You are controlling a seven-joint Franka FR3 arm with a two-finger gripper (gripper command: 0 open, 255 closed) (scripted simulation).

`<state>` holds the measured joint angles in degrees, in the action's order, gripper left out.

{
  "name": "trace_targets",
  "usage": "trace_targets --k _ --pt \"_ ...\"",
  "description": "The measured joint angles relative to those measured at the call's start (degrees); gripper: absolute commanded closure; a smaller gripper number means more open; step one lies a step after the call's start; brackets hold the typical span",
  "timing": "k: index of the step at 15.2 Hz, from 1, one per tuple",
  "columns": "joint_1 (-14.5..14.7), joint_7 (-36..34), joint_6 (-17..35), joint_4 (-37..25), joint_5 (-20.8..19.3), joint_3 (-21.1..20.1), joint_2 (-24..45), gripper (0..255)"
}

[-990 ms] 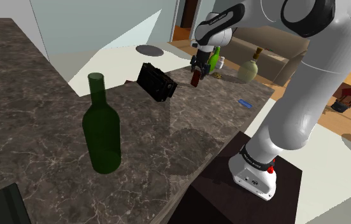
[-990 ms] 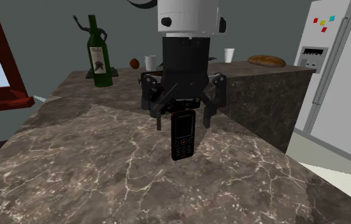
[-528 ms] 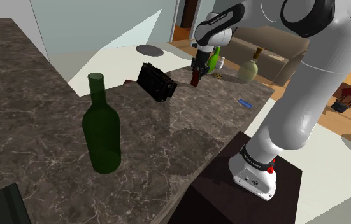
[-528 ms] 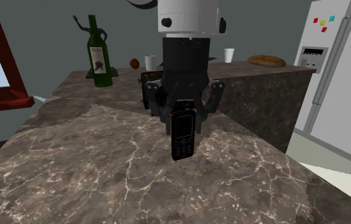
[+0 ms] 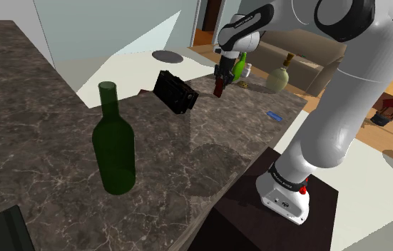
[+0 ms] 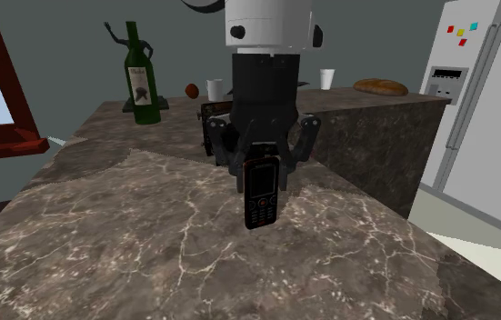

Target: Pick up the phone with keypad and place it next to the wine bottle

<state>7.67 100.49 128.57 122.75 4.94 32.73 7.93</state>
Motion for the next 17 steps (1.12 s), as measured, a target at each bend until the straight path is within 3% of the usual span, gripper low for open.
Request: trace_targets --k 17 --pt "0.8 -3.0 -11.5 -6.5 -4.3 0.4 -6.1 255"
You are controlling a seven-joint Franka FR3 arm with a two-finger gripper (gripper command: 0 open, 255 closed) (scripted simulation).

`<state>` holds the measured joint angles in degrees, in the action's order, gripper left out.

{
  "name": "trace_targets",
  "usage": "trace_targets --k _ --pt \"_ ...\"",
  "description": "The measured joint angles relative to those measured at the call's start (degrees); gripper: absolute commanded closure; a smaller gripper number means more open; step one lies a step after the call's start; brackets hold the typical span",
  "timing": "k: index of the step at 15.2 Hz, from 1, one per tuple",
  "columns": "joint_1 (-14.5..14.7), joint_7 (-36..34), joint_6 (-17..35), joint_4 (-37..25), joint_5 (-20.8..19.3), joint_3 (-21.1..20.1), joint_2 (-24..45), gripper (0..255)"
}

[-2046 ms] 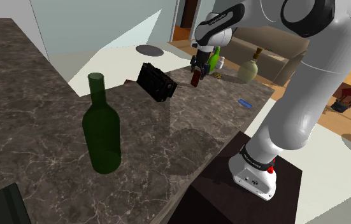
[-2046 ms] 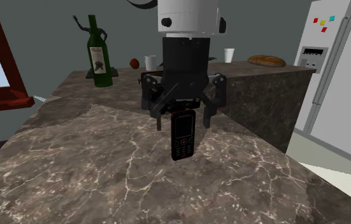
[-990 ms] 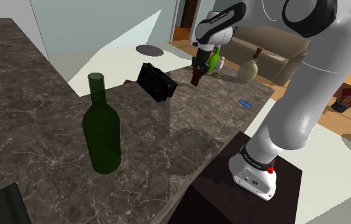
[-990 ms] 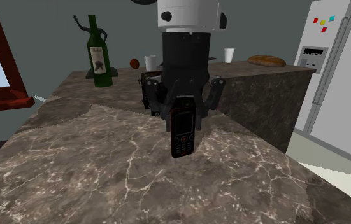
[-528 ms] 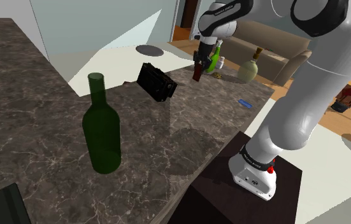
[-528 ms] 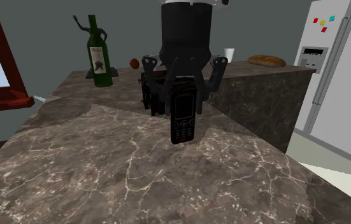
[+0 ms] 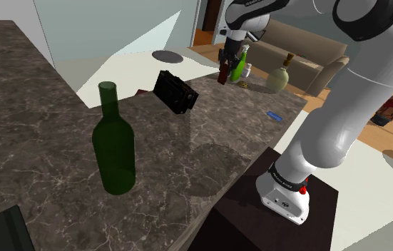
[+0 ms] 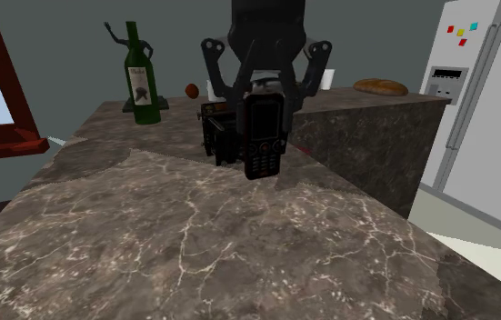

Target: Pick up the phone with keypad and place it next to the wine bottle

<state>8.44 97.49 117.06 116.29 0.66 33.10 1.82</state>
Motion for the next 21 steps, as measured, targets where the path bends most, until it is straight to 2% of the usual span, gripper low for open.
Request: trace_targets --k 21 --pt "0.4 -1.3 -16.0 -13.2 -1.9 -0.4 -3.4 255"
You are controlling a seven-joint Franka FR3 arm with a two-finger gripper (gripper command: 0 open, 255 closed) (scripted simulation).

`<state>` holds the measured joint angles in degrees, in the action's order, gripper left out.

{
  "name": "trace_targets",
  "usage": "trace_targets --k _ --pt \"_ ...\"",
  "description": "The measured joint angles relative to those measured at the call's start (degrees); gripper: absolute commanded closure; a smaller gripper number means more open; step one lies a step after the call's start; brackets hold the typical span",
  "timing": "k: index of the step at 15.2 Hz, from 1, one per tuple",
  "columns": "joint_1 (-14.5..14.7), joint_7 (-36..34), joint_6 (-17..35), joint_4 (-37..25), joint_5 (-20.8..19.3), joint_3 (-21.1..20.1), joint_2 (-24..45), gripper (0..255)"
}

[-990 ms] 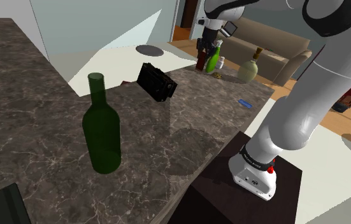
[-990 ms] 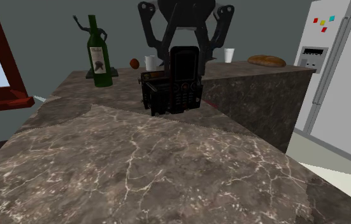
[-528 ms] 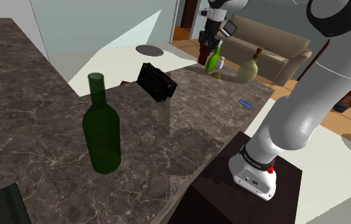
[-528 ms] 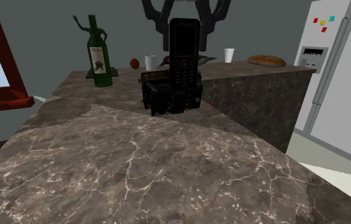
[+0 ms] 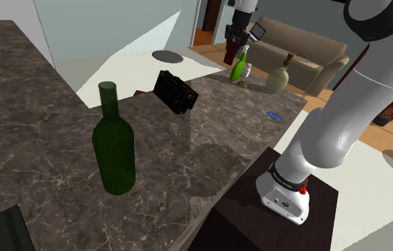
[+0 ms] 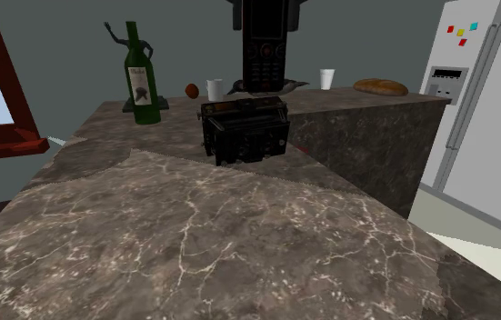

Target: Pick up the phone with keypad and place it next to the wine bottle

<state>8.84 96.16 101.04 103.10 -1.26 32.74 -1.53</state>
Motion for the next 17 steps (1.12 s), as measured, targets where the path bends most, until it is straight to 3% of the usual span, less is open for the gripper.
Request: trace_targets --k 17 --pt "-0.4 1.2 -13.4 -15.5 1.3 0.5 2.4 255"
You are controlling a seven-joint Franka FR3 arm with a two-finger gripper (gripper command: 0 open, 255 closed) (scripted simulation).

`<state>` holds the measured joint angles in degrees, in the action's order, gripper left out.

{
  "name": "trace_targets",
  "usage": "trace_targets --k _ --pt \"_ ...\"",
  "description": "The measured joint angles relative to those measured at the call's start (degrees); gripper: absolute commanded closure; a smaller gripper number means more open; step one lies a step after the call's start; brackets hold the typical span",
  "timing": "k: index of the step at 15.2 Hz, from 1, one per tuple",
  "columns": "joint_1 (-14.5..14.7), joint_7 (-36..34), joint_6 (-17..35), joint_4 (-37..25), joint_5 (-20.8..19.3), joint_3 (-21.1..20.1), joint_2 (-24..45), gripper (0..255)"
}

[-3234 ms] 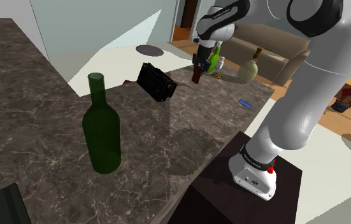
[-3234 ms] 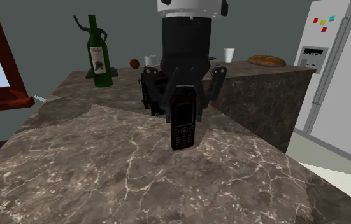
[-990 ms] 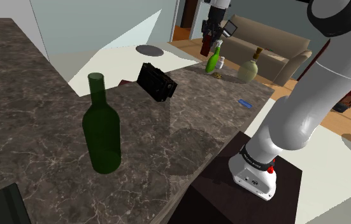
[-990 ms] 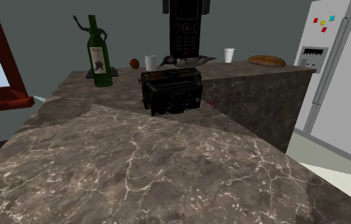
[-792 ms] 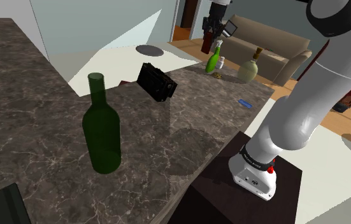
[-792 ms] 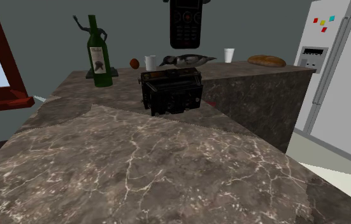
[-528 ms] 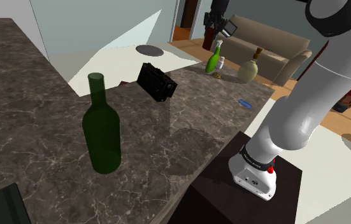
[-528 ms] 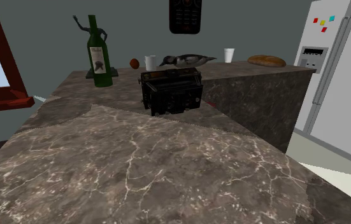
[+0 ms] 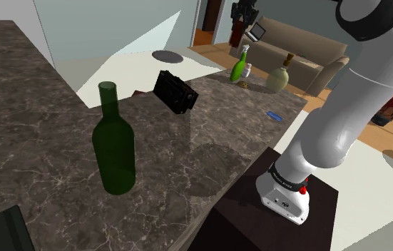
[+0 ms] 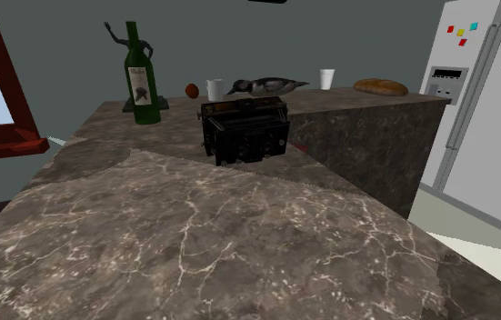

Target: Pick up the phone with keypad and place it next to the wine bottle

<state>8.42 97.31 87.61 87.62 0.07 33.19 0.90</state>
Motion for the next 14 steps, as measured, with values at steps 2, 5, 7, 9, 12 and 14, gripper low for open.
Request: trace_targets --k 2,5,7,9,12,14 --pt "-0.1 0.1 -1.8 -2.3 0.3 0.1 0.6 255" --pt "-0.4 0.6 -4.3 -5.7 0.9 0.3 1.6 255" --pt "-0.7 1.0 -6.3 -8.5 1.5 0.5 2.6 255" --pt "-1.1 1.4 -8.1 -11.2 2.1 0.7 3.7 255" --pt "-1.7 1.9 -11.0 -15.4 3.0 1.1 5.3 255" --pt "-2.4 2.4 -13.3 -18.9 4.0 1.4 6.8 255"
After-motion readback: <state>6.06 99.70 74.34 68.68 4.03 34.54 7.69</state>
